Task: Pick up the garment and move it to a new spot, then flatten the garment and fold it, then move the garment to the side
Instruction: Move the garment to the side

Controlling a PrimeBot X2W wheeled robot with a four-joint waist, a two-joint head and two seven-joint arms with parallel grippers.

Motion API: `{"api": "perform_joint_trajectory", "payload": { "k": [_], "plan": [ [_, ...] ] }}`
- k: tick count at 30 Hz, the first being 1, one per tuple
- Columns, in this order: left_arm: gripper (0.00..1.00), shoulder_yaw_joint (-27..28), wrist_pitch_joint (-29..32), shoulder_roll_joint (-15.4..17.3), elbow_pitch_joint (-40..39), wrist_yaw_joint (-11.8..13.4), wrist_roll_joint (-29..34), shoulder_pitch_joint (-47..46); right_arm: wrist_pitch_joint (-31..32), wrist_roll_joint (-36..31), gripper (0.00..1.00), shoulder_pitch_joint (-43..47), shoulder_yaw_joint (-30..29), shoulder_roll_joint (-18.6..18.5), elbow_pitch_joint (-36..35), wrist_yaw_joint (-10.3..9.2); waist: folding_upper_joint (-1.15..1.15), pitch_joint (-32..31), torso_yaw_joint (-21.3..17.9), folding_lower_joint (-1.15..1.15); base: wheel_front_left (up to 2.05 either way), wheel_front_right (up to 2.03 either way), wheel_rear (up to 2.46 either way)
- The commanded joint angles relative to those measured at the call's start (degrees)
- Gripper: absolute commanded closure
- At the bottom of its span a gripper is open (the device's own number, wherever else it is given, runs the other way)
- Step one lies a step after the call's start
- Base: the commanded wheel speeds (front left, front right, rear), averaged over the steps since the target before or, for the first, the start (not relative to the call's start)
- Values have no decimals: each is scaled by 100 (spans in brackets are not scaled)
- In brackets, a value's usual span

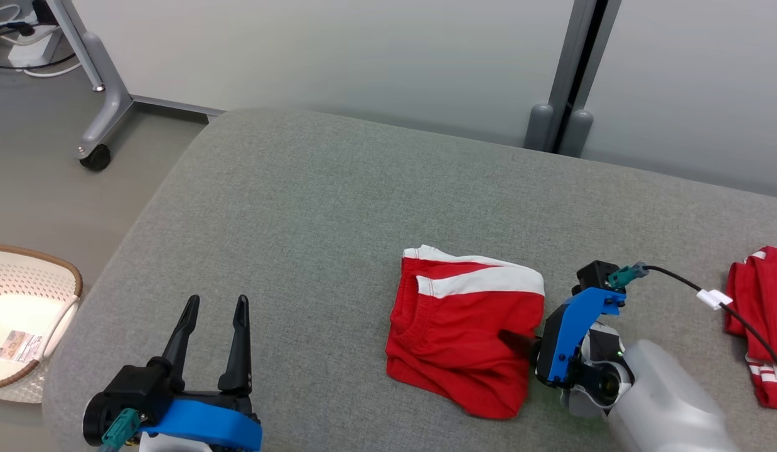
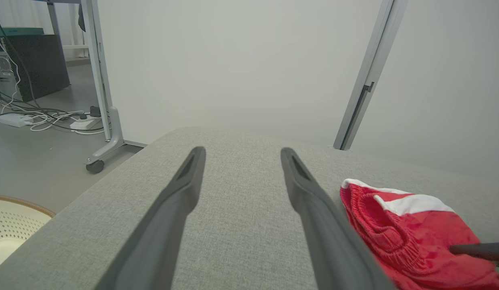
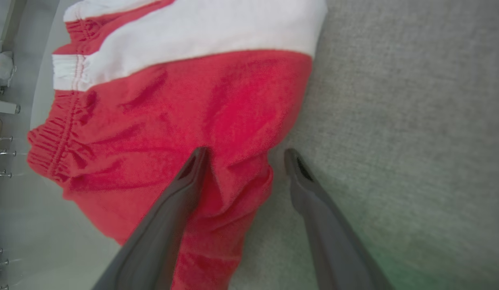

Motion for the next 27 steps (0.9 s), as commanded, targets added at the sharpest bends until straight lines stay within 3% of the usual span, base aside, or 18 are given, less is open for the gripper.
{"api": "perform_joint_trajectory", "payload": {
  "k": [1,5,6,7,8,9,18,27],
  "plan": [
    [0,-8,-23,-9,-9,-9,12,-88,119,108,0,-76,-43,7,130,3,-1,62,58,-1,0,0,0],
    [0,1,-23,-25,27,-9,15,-143,442,450,0,-24,-64,107,418,2,-1,82,79,-1,0,0,0],
    [0,8,-23,-29,35,-9,17,-146,448,509,13,-23,-53,116,447,2,-1,78,75,-1,0,0,0],
    [0,17,-23,-31,45,-9,19,-141,410,560,50,-28,-35,127,449,2,-1,68,65,-1,0,0,0],
    [0,21,-24,-32,53,-9,23,-130,333,604,67,-31,-15,132,426,2,-1,55,50,-1,0,0,0],
    [0,25,-23,-32,62,-9,23,-121,276,663,100,-37,-3,129,392,2,-1,35,27,-1,0,0,0],
    [0,24,-24,45,83,-9,62,43,-218,856,100,-97,371,96,10,4,-1,-325,-432,-1,0,0,0],
    [0,-129,-23,72,-18,-9,50,140,-436,964,100,140,831,-243,-535,4,-1,-501,-1399,-1,0,0,0]
  ]
}}
